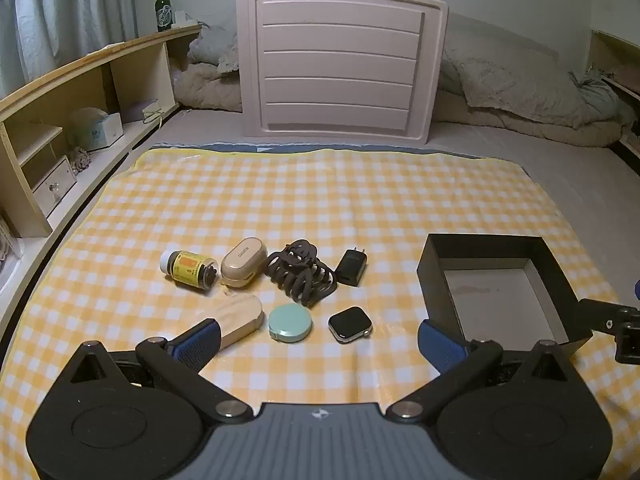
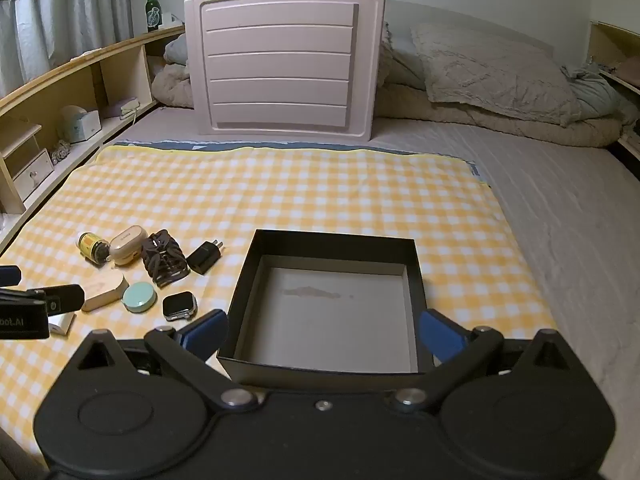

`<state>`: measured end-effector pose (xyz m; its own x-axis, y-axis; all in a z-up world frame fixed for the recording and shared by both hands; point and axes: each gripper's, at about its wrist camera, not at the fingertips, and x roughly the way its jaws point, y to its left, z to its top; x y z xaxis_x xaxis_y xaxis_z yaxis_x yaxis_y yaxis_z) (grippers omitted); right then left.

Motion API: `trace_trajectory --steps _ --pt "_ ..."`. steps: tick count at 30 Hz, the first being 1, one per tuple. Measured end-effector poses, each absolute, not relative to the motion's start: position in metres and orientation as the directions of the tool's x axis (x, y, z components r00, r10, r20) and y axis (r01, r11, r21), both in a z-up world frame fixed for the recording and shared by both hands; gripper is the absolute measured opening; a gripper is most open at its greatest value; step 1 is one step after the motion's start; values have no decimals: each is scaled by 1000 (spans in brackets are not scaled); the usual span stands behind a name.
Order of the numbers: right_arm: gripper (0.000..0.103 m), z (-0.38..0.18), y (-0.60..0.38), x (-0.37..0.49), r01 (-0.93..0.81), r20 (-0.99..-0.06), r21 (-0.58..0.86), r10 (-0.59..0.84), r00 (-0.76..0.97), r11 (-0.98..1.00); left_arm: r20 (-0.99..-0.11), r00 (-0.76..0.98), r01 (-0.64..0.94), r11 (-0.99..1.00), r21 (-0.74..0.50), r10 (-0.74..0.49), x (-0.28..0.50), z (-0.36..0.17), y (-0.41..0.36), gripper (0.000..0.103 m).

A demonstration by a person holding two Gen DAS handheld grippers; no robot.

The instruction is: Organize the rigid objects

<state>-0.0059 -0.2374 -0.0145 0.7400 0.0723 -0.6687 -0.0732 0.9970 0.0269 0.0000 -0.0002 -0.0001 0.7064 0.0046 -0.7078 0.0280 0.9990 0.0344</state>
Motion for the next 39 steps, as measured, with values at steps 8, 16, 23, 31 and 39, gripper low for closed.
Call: trace_trajectory --steps 8,16,23,31,39 --pt "103 -14 -237 -6 -77 -669 25 74 740 997 -709 705 33 999 34 1 0 0 -1 103" --pt "103 -15 -237 -6 -73 -672 22 68 737 997 -709 705 38 999 33 -3 -3 -2 1 103" --pt "103 -15 -237 -6 -72 -673 20 67 736 997 -710 704 37 999 38 1 -3 -1 -1 103" --pt "103 -15 -236 -6 -72 -674 19 66 736 997 -711 703 36 999 40 3 -1 -2 -2 103" --pt "103 -15 -236 -6 -73 -674 18 66 736 997 -711 703 41 998 42 1 -1 -3 -5 103"
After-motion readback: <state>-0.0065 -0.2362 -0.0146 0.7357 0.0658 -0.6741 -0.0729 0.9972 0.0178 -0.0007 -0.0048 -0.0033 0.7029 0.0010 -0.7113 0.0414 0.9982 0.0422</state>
